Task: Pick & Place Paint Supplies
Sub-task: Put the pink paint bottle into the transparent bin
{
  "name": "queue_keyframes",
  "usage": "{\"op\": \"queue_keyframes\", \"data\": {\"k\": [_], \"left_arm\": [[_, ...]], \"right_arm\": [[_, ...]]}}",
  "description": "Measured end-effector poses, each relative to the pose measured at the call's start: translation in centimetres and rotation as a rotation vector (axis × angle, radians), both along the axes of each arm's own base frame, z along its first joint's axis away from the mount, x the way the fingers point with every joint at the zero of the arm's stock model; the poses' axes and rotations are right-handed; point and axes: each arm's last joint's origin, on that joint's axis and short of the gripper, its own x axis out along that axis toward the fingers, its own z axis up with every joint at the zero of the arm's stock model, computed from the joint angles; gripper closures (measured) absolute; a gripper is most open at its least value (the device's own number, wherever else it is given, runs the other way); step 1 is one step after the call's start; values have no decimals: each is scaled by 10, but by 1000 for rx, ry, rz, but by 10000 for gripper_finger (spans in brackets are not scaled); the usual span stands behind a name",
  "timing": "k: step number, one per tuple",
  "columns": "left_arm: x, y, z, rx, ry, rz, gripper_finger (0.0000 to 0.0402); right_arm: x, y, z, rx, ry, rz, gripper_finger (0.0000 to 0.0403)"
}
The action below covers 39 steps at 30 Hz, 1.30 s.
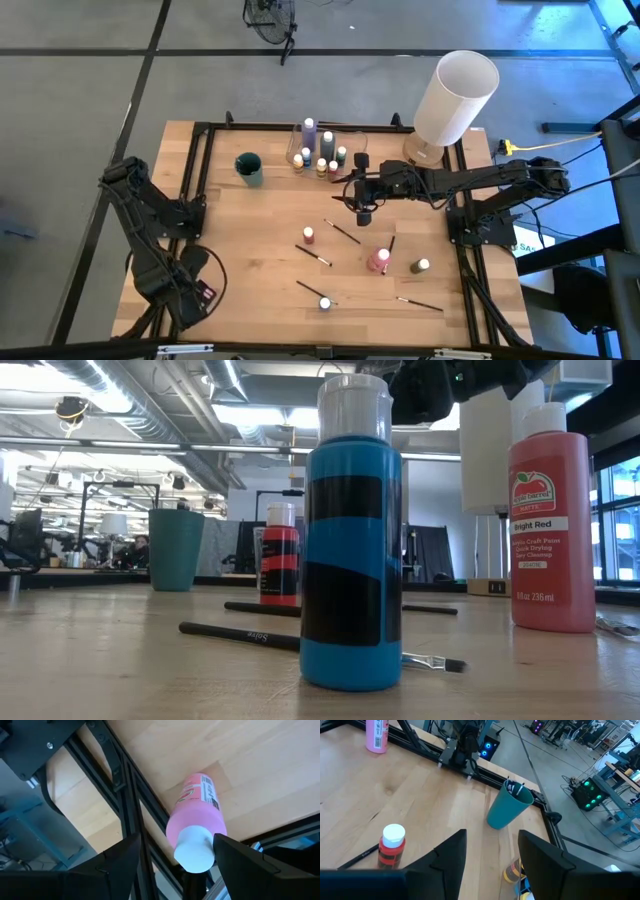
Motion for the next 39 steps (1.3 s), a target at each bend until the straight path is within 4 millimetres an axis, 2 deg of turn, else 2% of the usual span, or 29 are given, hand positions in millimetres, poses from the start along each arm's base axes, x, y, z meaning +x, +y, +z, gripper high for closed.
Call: {"op": "queue_keyframes", "data": {"k": [10,24,39], "left_arm": [[1,0,0,6,-23,-16,146],[3,1,0,48,-99,-32,83],[8,-8,-1,-52,-150,-80,80]], "right_arm": [[0,0,0,0,2,0,222],[0,0,0,0,4,0,222],[0,0,0,0,3,0,222]]}}
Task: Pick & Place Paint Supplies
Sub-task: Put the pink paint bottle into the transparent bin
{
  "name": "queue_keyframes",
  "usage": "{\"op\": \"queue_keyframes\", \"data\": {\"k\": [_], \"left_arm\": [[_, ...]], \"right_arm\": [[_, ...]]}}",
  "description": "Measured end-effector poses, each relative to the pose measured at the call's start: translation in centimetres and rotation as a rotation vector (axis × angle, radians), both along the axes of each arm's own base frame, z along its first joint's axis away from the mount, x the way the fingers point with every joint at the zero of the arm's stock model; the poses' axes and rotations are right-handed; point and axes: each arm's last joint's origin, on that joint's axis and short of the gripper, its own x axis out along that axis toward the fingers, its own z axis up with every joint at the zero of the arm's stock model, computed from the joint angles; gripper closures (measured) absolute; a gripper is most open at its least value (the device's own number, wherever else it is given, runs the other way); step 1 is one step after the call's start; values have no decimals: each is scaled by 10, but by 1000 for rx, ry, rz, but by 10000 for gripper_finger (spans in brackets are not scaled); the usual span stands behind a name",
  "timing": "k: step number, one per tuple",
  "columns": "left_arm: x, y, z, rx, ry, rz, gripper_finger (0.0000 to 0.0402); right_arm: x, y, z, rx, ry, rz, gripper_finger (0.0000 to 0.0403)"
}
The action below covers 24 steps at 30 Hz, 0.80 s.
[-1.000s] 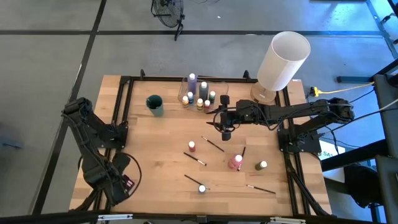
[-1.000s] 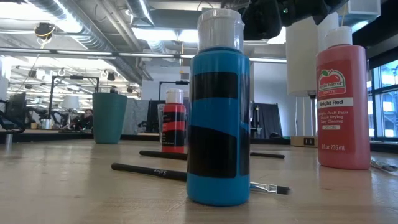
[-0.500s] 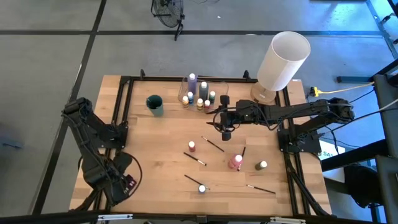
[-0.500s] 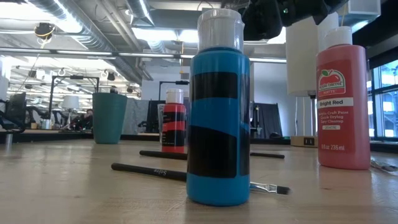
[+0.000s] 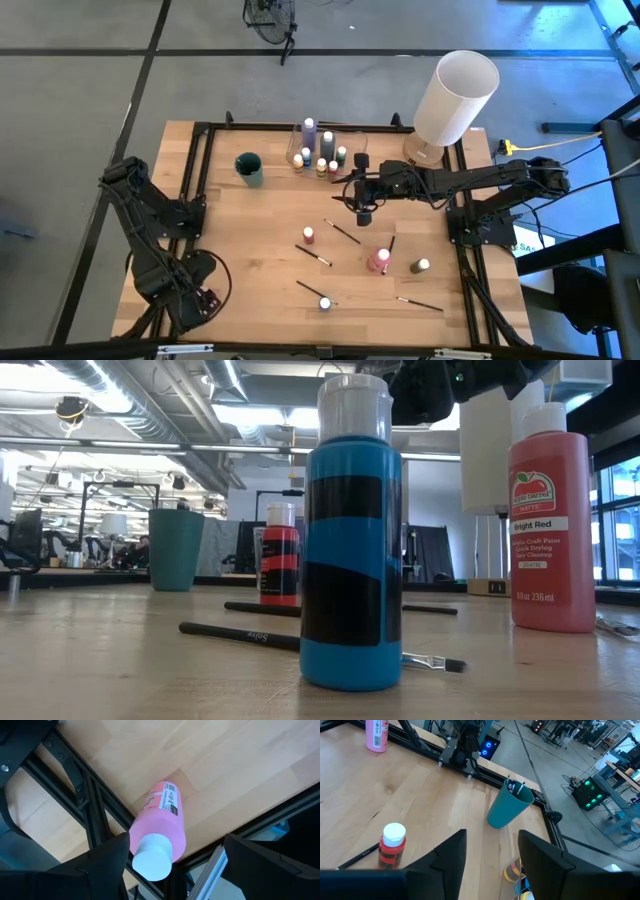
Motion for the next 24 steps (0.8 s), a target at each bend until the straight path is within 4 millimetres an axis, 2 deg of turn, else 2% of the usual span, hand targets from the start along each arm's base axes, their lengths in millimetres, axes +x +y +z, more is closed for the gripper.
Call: {"op": "queue_keyframes", "data": {"k": [7,12,24], "left_arm": [[-1,-1,-2,14,15,5,80],[-5,-10,-13,50,106,-10,80],[-1,-24,-32,111,118,-31,80]], "right_arm": [[0,0,0,0,0,0,222],[0,0,0,0,0,0,222],[0,0,0,0,-1,1,222]]}}
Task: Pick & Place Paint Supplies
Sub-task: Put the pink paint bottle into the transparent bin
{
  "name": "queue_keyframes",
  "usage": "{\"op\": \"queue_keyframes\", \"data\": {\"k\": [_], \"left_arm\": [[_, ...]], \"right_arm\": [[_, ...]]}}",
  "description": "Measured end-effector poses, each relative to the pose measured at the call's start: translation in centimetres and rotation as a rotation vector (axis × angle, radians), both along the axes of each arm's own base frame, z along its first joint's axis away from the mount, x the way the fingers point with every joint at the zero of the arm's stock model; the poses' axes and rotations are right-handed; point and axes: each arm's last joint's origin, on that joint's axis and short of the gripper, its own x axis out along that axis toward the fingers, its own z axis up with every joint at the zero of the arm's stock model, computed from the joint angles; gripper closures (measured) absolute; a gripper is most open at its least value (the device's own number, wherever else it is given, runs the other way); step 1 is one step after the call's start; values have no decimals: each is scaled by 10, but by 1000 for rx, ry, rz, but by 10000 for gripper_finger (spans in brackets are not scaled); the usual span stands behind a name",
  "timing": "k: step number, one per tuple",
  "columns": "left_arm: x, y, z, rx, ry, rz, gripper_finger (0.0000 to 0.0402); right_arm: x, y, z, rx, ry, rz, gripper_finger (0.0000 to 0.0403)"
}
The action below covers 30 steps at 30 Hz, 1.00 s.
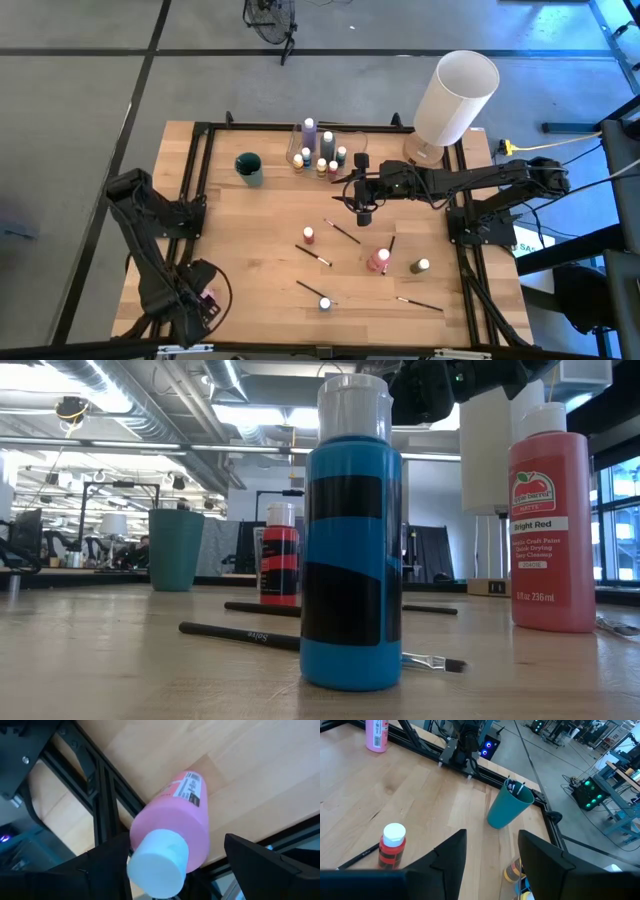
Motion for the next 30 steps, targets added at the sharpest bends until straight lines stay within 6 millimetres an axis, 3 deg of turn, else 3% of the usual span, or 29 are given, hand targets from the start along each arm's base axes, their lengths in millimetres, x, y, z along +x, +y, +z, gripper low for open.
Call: {"op": "queue_keyframes", "data": {"k": [13,30], "left_arm": [[4,-12,-23,52,96,-27,85],[-1,-17,-27,67,96,-27,171]], "right_arm": [[0,0,0,0,-1,0,222],[0,0,0,1,-2,1,222]]}}
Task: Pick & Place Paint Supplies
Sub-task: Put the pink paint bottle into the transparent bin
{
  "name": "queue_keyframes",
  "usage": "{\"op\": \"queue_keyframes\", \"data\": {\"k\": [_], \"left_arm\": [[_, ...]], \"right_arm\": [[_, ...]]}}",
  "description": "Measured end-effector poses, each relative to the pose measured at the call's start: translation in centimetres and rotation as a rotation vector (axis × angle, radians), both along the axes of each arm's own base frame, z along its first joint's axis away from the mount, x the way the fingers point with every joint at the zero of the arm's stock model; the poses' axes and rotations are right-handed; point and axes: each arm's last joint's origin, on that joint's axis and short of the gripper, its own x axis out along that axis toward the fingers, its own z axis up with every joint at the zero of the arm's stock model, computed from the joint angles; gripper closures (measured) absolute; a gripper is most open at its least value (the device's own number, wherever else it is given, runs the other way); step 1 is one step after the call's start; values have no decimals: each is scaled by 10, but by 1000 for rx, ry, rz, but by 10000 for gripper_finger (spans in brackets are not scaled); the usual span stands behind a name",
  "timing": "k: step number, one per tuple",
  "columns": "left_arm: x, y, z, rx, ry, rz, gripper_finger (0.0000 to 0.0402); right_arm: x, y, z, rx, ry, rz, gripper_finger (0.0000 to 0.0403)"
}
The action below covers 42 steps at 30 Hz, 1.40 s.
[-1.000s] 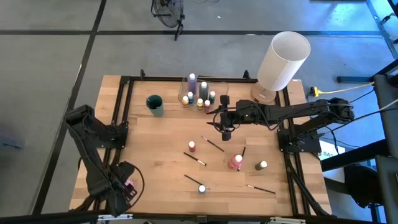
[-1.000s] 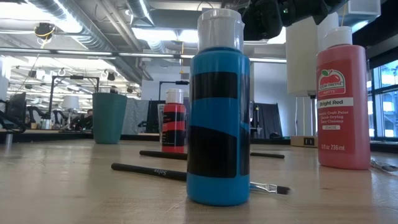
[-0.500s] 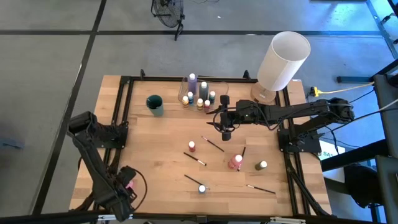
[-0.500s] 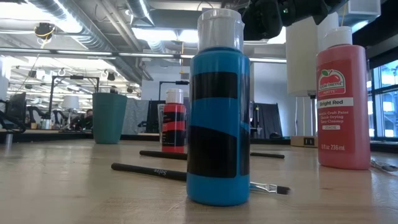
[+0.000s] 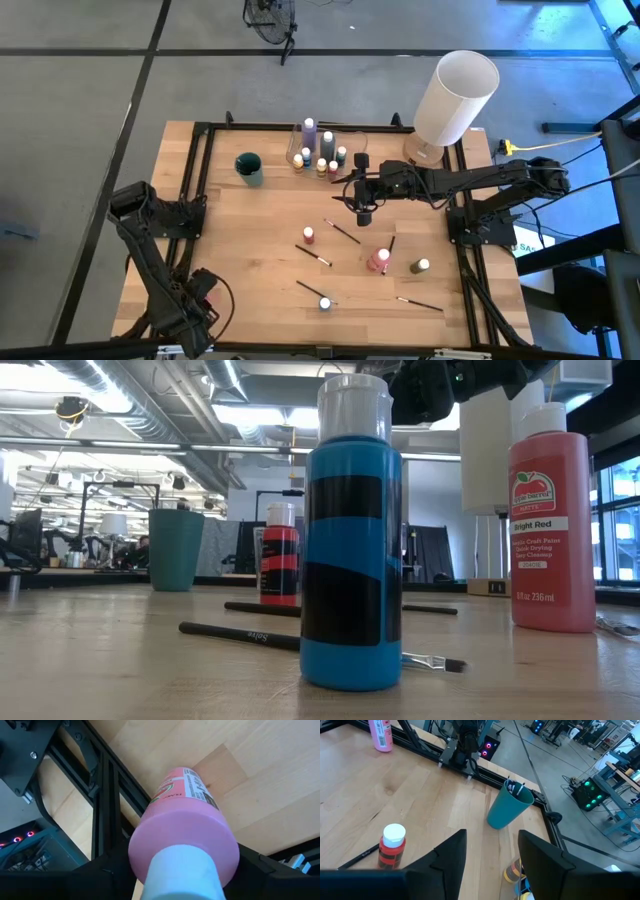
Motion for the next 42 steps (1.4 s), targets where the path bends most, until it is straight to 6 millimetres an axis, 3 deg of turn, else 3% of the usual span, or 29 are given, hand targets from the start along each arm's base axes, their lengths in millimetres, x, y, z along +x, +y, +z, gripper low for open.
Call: {"op": "queue_keyframes", "data": {"k": [9,20,23,29,42], "left_arm": [[-1,-1,0,-4,3,-29,196],[21,26,17,19,67,-257,197],[31,30,24,8,-4,-361,196],[44,48,41,-29,-54,-386,197],[67,96,64,-64,-117,-510,197]], "right_arm": [[0,1,0,11,0,22,222],[0,21,7,0,-87,485,222],[0,24,7,7,-85,493,222],[-1,32,7,130,-65,508,222],[-2,40,6,134,-47,513,222]]}}
